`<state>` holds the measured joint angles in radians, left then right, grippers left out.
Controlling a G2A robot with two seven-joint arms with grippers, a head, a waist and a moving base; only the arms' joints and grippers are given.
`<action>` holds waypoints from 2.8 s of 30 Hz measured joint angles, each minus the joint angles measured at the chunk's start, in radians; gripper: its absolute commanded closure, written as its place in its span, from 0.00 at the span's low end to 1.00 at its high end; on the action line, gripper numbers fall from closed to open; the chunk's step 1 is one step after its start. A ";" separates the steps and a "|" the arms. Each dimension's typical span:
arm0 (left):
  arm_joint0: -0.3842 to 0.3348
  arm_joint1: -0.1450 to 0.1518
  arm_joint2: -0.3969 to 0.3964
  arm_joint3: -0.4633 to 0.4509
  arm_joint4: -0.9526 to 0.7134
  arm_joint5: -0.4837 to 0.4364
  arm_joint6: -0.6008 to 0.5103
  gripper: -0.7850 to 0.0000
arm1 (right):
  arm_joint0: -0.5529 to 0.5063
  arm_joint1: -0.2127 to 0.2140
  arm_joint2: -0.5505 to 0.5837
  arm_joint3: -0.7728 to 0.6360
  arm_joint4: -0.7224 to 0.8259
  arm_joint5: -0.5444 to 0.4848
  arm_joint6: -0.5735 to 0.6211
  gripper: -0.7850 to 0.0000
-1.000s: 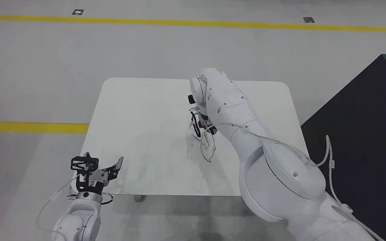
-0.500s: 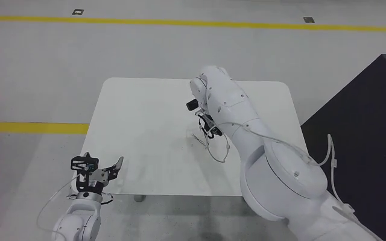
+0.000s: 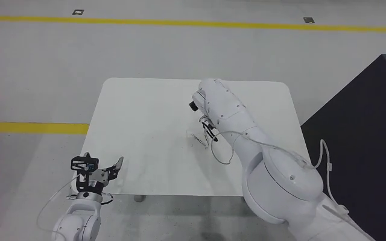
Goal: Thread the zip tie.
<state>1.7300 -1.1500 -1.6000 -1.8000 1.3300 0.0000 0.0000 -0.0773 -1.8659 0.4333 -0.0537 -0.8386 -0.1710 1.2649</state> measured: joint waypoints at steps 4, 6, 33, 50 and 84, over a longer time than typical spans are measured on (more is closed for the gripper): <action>0.000 0.000 0.000 0.000 0.000 0.000 0.000 0.00 | -0.020 0.007 0.015 -0.010 0.026 -0.037 -0.052 1.00; 0.000 0.000 0.000 0.000 0.000 0.000 0.000 0.00 | -0.027 0.009 0.018 -0.023 0.028 -0.038 -0.076 1.00; 0.000 0.000 0.000 0.000 0.000 0.000 0.000 0.00 | -0.099 0.006 0.021 -0.174 -0.031 0.174 0.012 0.58; 0.000 0.000 0.000 0.000 0.000 0.000 0.000 0.00 | -0.122 0.013 0.041 -0.141 -0.040 0.153 0.011 0.59; 0.000 0.000 0.000 0.000 0.000 0.000 0.000 0.00 | -0.105 0.004 0.069 -0.157 -0.064 0.167 0.047 0.96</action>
<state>1.7300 -1.1500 -1.6000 -1.8000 1.3300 0.0000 0.0000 -0.1826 -1.8621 0.5023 -0.2106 -0.9030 -0.0037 1.3121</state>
